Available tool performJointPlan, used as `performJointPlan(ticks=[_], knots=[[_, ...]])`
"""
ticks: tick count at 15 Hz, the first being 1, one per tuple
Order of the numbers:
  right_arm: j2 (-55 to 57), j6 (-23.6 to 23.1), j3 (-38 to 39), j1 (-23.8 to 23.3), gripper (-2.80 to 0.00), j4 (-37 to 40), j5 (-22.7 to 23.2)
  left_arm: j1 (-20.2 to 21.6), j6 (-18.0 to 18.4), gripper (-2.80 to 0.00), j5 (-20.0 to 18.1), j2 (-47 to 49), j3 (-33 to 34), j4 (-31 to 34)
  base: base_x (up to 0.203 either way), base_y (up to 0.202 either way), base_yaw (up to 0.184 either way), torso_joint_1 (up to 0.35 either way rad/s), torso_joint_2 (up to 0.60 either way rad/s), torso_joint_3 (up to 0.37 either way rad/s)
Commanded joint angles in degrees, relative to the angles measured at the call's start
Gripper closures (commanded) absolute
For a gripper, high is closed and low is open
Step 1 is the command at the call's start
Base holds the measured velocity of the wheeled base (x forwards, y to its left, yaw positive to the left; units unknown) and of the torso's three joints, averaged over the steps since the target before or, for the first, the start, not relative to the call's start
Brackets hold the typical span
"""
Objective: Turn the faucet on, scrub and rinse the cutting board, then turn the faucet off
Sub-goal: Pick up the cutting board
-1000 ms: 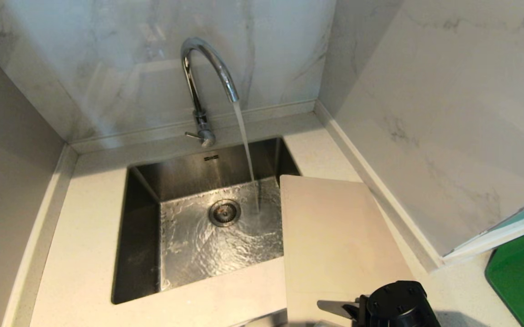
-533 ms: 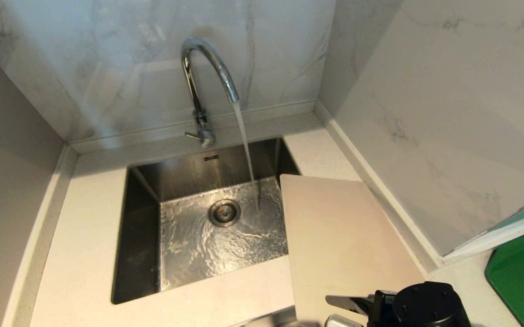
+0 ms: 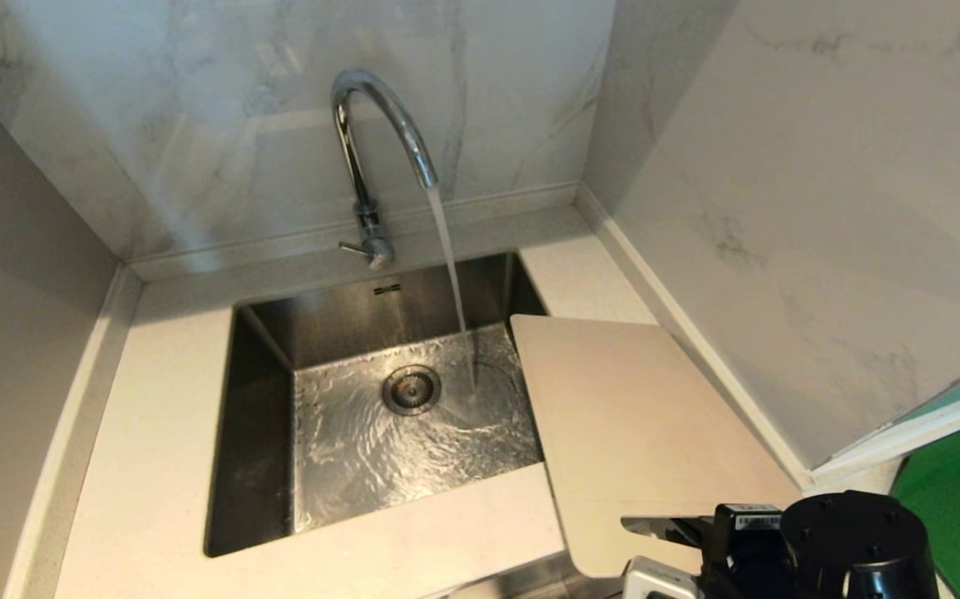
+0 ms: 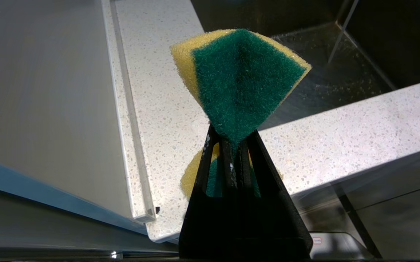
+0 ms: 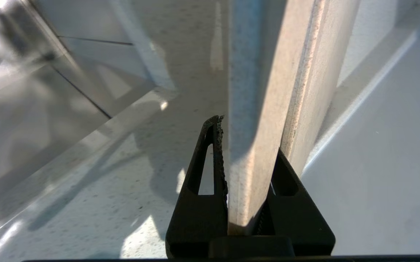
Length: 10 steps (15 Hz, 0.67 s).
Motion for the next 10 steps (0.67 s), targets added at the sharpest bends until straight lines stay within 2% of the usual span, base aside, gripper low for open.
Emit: performJointPlan(ticks=[1, 3, 7, 10], knots=[[-1.3, -1.9, -1.2, -0.8, 0.0, -0.3, -0.1, 0.0, 0.0, 0.0, 0.0, 0.0, 0.0, 0.0, 0.0, 0.0, 0.0, 0.0, 0.0, 0.0], [-1.7, -3.8, -1.1, -1.2, 0.0, -0.2, -0.1, 0.0, 0.0, 0.0, 0.0, 0.0, 0.0, 0.0, 0.0, 0.0, 0.0, 0.0, 0.0, 0.0], [-1.6, -4.4, -1.3, -1.2, 0.0, -0.2, -0.2, 0.0, 0.0, 0.0, 0.0, 0.0, 0.0, 0.0, 0.0, 0.0, 0.0, 0.0, 0.0, 0.0], [-1.9, -8.8, -1.3, -1.8, 0.0, -0.4, -0.7, 0.0, 0.0, 0.0, 0.0, 0.0, 0.0, 0.0, 0.0, 0.0, 0.0, 0.0, 0.0, 0.0]])
